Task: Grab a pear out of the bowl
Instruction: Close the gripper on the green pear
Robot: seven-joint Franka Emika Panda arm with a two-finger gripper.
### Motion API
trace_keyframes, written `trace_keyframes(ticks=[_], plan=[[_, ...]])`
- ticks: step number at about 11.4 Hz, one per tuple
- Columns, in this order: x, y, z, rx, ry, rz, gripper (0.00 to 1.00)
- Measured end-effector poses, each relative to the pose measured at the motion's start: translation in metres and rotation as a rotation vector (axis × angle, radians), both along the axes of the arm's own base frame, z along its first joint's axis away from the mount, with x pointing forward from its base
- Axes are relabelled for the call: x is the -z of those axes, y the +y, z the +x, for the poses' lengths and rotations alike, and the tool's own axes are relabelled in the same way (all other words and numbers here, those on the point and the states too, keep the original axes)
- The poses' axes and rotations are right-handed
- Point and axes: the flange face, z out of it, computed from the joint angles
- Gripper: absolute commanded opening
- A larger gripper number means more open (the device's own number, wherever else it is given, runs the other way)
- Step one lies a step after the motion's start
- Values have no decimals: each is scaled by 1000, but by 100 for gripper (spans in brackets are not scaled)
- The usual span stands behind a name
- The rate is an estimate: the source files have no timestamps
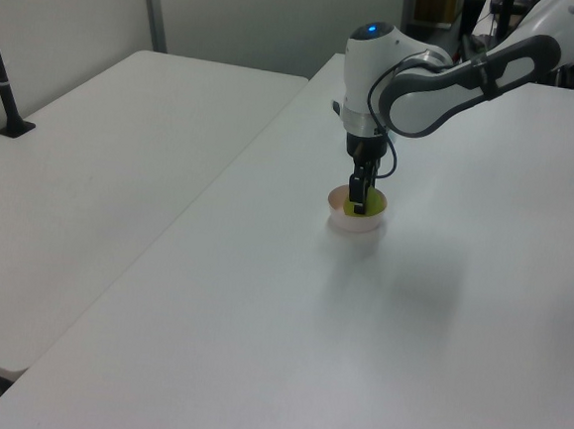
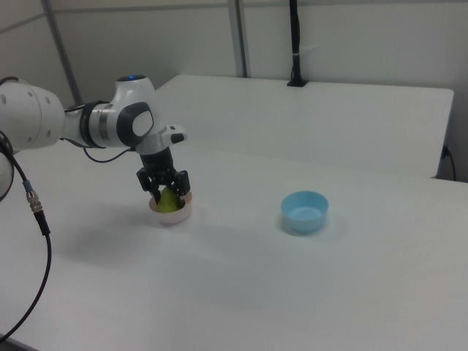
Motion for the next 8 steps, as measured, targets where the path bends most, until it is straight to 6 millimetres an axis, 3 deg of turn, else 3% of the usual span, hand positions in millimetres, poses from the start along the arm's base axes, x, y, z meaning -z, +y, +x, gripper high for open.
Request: trace_keyframes(ticks=[1, 5, 8], plan=[[-1, 1, 0, -1, -1, 0, 37], [-3, 2, 1, -2, -6, 1, 37], [-28, 2, 3, -2, -42, 9, 37]])
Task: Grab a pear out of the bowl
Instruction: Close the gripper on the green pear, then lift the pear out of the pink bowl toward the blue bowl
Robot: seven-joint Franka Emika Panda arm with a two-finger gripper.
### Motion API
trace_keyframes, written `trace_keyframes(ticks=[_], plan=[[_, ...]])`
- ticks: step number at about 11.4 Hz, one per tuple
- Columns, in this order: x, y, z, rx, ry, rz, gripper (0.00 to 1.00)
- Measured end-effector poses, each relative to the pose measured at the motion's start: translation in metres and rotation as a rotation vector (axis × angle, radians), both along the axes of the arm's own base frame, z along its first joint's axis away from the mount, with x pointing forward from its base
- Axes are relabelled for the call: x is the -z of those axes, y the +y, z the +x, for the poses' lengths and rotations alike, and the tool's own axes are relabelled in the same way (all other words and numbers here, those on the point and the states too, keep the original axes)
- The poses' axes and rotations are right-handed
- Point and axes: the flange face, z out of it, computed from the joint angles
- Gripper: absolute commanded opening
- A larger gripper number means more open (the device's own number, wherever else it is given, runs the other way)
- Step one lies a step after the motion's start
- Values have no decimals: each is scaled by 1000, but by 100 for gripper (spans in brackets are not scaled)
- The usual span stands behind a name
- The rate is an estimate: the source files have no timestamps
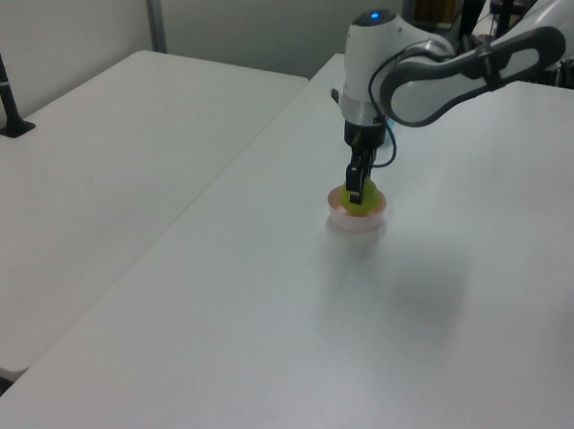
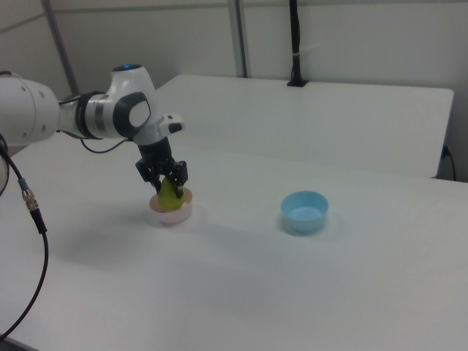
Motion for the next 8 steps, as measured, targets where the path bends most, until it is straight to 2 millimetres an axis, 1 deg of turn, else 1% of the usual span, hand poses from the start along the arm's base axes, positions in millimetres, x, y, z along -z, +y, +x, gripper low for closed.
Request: trace_keyframes(ticks=[2, 4, 5, 6, 8], plan=[[-26, -2, -4, 8, -2, 6, 37], [-56, -15, -8, 31, -12, 13, 37], [-68, -27, -10, 48, -20, 15, 37], [-75, -40, -10, 67, -26, 17, 37], [-76, -73, -8, 94, -27, 15, 38]])
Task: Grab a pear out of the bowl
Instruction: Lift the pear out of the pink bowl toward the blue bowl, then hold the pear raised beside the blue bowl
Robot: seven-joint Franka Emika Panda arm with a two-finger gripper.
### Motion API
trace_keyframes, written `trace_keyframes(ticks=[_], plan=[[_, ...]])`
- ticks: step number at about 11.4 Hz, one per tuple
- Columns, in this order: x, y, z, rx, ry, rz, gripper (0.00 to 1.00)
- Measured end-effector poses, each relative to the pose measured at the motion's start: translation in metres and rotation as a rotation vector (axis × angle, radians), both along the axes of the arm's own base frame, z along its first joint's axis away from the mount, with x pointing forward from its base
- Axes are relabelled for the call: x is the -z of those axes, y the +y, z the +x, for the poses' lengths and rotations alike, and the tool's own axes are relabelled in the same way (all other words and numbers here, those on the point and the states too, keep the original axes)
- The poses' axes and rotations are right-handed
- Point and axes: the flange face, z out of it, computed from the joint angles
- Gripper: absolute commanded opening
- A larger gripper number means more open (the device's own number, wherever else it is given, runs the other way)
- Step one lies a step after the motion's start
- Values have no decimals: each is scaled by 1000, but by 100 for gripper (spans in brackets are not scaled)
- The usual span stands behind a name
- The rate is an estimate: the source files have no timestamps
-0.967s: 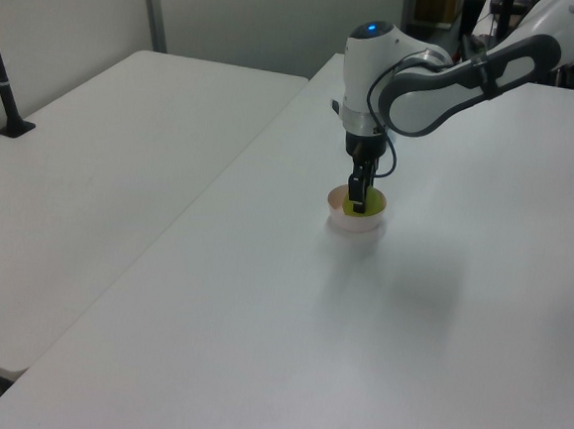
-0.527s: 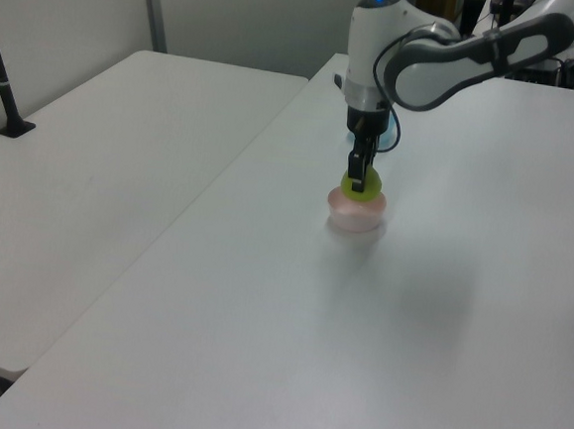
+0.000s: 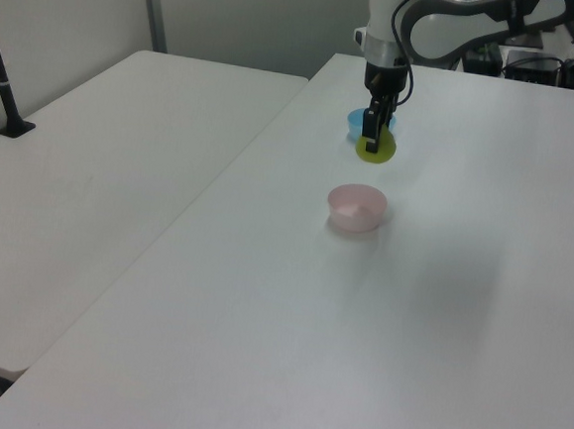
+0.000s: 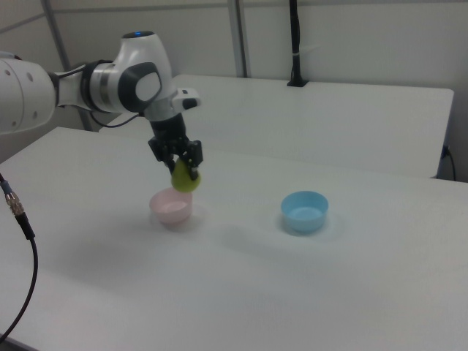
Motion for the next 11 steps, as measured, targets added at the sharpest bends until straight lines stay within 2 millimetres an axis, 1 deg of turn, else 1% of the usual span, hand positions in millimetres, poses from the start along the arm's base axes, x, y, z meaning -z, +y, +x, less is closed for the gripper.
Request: trace_keyframes(ticks=[2, 3, 4, 7, 9, 10, 11], plan=[[1, -38, 1, 18, 5, -3, 38], [5, -55, 1, 23, 11, -5, 38], [12, -66, 4, 28, 7, -7, 38], [49, -90, 12, 41, 20, -13, 40], [70, -105, 17, 48, 7, -18, 47], [78, -113, 19, 54, 0, -20, 47], [84, -118, 21, 53, -5, -21, 54]])
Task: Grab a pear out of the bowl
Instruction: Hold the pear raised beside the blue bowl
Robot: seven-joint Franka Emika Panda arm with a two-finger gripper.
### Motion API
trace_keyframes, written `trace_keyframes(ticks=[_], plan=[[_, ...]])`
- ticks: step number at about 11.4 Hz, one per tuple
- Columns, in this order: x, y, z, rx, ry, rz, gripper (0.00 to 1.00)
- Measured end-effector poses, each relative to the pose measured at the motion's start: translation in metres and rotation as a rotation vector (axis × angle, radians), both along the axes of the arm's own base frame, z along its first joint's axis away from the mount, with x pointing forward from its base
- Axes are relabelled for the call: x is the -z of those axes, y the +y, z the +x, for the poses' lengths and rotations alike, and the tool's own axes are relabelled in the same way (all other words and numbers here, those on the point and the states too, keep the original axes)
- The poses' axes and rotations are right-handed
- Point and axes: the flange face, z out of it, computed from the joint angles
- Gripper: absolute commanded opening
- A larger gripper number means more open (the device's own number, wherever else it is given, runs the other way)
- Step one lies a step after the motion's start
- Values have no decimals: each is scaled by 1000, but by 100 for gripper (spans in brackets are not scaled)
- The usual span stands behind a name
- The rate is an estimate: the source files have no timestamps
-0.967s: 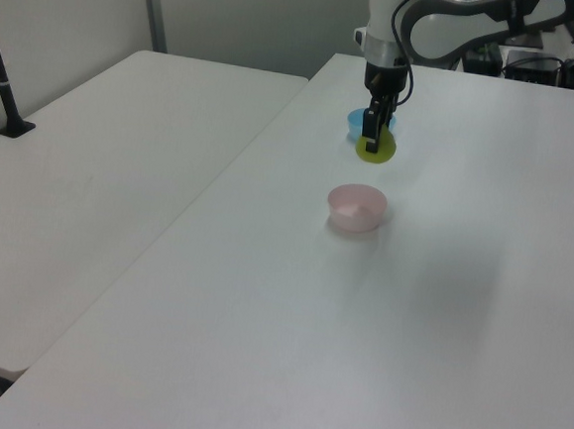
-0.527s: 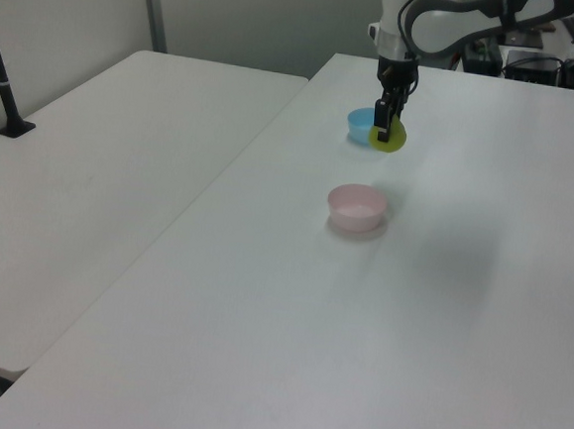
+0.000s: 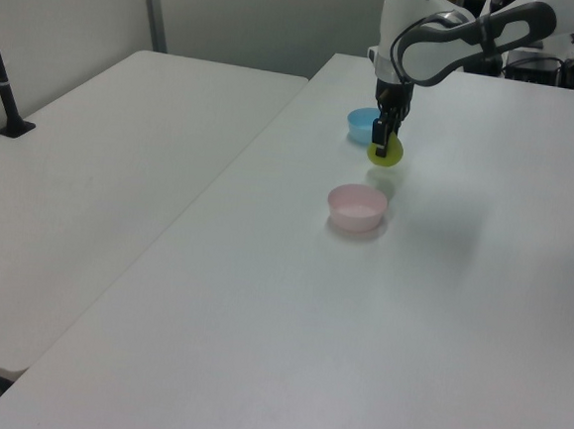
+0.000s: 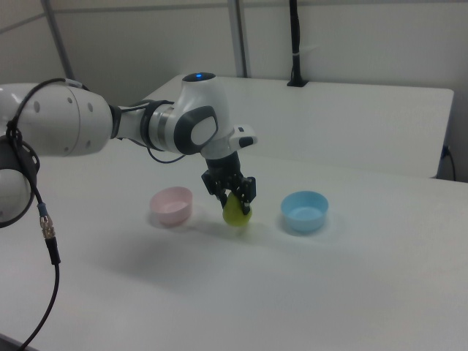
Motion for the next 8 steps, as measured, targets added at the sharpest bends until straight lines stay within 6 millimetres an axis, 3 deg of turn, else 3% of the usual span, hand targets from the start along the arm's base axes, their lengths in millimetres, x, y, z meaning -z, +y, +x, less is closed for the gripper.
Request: trace_keyframes(ticks=[1, 3, 6, 8], plan=[[6, -1, 0, -1, 5, 0, 66], [18, 0, 1, -4, 22, 0, 100], [16, 0, 2, -5, 17, -1, 100], [-9, 0, 4, -6, -22, -3, 100]])
